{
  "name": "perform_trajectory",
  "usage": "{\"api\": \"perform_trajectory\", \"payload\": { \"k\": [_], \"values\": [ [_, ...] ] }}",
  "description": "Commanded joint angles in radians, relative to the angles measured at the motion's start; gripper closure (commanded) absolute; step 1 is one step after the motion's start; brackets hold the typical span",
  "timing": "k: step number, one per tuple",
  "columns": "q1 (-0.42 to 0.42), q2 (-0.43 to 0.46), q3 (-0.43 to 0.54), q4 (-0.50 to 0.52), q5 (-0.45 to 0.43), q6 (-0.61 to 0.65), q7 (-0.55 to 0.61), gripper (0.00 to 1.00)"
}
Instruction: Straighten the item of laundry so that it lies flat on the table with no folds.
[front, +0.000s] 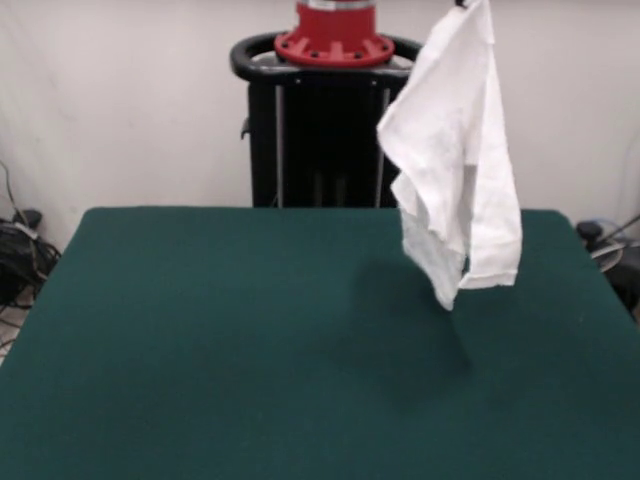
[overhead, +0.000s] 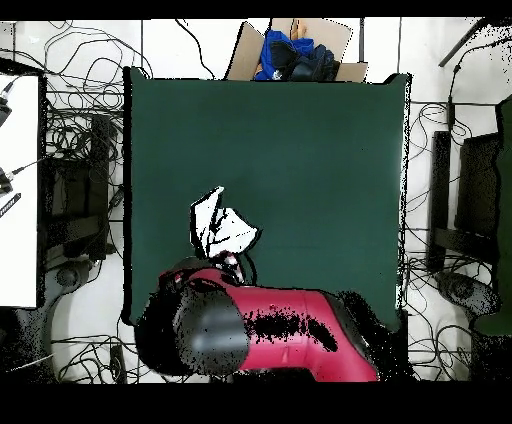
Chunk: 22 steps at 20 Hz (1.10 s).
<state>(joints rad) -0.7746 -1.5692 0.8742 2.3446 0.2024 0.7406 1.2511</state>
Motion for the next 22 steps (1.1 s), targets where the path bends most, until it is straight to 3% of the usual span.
{"api": "perform_trajectory", "payload": {
  "k": [1, 6, 17, 22],
  "values": [
    [0.087, 0.019, -0.134, 0.107, 0.100, 0.003, 0.199, 1.00],
    [0.153, 0.060, -0.183, 0.166, 0.119, -0.034, 0.198, 1.00],
    [0.187, 0.243, -0.258, 0.147, -0.038, -0.054, 0.311, 1.00],
    [0.212, 0.266, -0.303, 0.132, -0.059, -0.021, 0.328, 1.00]
  ]
}}
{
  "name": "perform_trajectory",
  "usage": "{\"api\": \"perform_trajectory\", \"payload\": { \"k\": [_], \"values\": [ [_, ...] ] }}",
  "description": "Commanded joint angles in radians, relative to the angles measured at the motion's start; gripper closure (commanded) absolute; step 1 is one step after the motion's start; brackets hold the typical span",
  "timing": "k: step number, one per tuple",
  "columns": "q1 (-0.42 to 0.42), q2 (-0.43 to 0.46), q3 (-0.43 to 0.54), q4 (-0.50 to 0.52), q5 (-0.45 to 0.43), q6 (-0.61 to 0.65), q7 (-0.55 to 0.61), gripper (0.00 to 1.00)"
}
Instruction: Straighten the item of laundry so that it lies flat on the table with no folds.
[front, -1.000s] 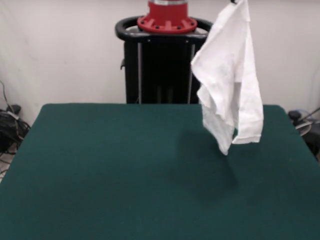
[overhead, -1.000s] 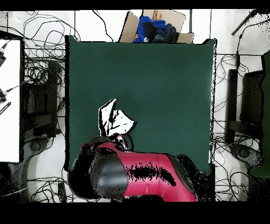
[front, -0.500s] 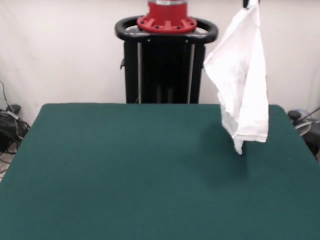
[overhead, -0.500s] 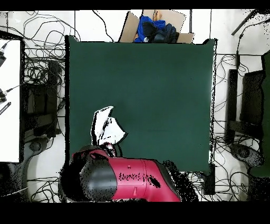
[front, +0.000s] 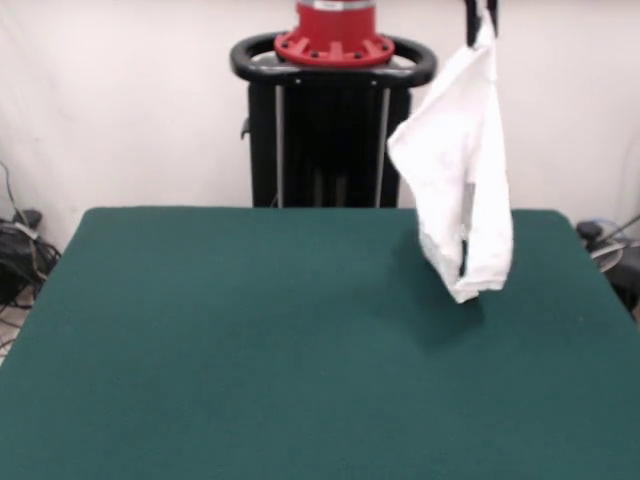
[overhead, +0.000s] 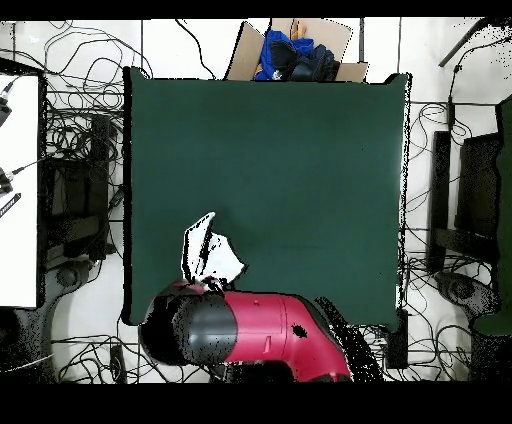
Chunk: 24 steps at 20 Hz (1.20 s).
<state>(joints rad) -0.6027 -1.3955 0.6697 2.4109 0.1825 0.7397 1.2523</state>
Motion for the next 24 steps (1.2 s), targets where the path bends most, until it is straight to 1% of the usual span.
{"api": "perform_trajectory", "payload": {
  "k": [1, 4, 6, 8, 13, 14, 18, 19, 22, 24],
  "values": [
    [0.046, 0.096, -0.107, 0.060, -0.044, -0.014, 0.331, 1.00],
    [0.065, 0.099, -0.130, 0.043, -0.051, -0.004, 0.337, 1.00],
    [0.079, 0.099, -0.148, 0.034, -0.049, -0.019, 0.333, 1.00],
    [0.091, 0.113, -0.163, 0.022, -0.043, -0.053, 0.326, 1.00],
    [0.105, 0.161, -0.195, -0.009, -0.021, -0.190, 0.286, 1.00],
    [0.106, 0.174, -0.203, -0.021, -0.028, -0.195, 0.285, 1.00],
    [0.100, 0.268, -0.256, -0.077, -0.102, -0.231, 0.266, 1.00],
    [0.095, 0.298, -0.269, -0.092, -0.119, -0.244, 0.250, 1.00],
    [0.072, 0.344, -0.281, -0.106, -0.131, -0.269, 0.194, 1.00],
    [0.051, 0.377, -0.285, -0.122, -0.148, -0.250, 0.153, 1.00]
  ]
}}
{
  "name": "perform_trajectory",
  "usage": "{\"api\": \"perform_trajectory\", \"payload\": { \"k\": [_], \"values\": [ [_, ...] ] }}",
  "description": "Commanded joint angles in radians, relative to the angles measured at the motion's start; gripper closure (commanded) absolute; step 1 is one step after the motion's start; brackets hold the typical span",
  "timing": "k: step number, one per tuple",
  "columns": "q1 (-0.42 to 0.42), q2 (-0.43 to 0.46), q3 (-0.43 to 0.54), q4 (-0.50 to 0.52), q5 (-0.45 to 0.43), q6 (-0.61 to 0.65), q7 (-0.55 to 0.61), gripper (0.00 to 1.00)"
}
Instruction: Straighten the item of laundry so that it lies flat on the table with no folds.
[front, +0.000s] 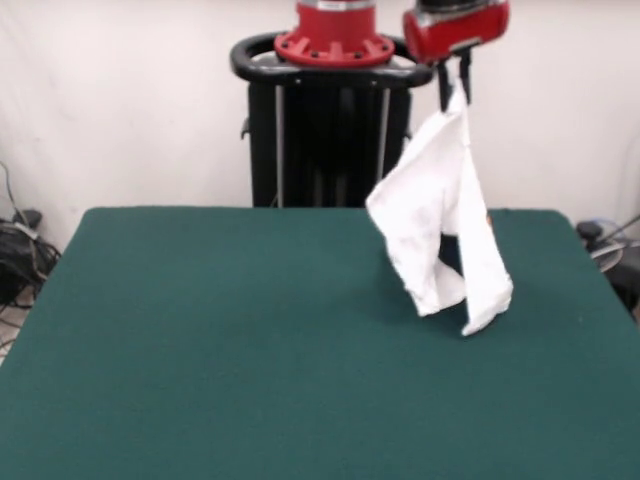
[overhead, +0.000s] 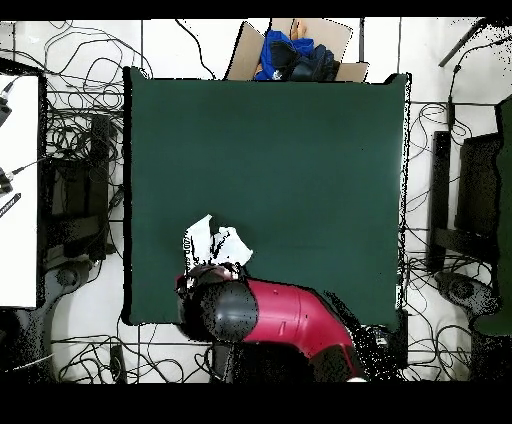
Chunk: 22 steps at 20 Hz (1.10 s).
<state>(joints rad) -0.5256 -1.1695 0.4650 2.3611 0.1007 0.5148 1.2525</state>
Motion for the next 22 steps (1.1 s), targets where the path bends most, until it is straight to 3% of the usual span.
{"api": "perform_trajectory", "payload": {
  "k": [1, 5, 13, 22],
  "values": [
    [-0.038, 0.175, -0.083, -0.090, -0.084, 0.003, 0.130, 1.00],
    [-0.040, 0.252, -0.109, -0.174, -0.142, 0.081, 0.109, 1.00],
    [-0.085, 0.340, -0.077, -0.263, -0.167, 0.068, 0.065, 1.00],
    [-0.153, 0.357, -0.057, -0.325, -0.221, 0.147, -0.002, 1.00]
  ]
}}
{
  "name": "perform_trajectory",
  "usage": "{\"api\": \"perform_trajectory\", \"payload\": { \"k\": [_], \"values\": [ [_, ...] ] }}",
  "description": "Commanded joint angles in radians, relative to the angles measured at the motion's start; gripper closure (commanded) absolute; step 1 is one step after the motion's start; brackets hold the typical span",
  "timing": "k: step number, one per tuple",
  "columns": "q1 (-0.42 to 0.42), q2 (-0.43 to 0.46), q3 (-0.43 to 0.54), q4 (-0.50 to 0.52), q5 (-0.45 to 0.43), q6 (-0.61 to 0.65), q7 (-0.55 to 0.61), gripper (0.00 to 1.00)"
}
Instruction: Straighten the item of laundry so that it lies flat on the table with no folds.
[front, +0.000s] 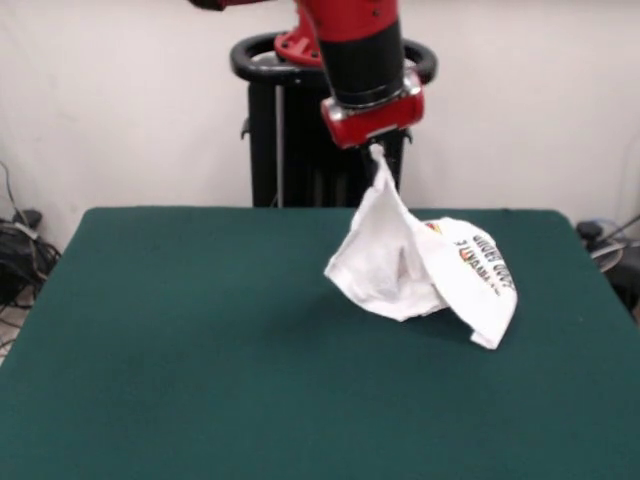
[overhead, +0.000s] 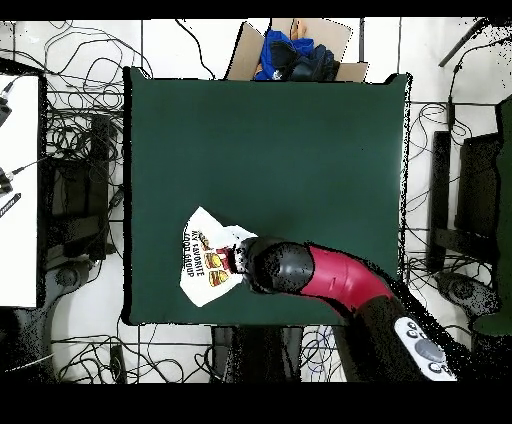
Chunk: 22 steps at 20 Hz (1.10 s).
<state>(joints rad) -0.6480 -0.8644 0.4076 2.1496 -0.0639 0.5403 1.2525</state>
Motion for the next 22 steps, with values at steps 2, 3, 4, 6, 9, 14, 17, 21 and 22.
{"api": "perform_trajectory", "payload": {
  "k": [2, 3, 4, 6, 9, 14, 17, 21, 22],
  "values": [
    [-0.044, 0.060, 0.019, -0.125, -0.053, 0.121, -0.006, 1.00],
    [-0.047, 0.069, 0.032, -0.137, -0.045, 0.119, -0.004, 1.00],
    [-0.051, 0.070, 0.040, -0.142, -0.042, 0.117, -0.001, 1.00],
    [-0.058, 0.079, 0.059, -0.157, -0.030, 0.114, 0.002, 1.00],
    [-0.084, 0.090, 0.098, -0.162, -0.015, 0.092, -0.010, 1.00],
    [-0.102, 0.134, 0.120, -0.186, -0.037, 0.065, -0.019, 1.00],
    [-0.105, 0.168, 0.122, -0.201, -0.060, 0.028, -0.022, 1.00],
    [-0.116, 0.199, 0.139, -0.213, -0.071, -0.021, -0.020, 1.00],
    [-0.125, 0.205, 0.152, -0.210, -0.071, -0.038, -0.020, 1.00]
  ]
}}
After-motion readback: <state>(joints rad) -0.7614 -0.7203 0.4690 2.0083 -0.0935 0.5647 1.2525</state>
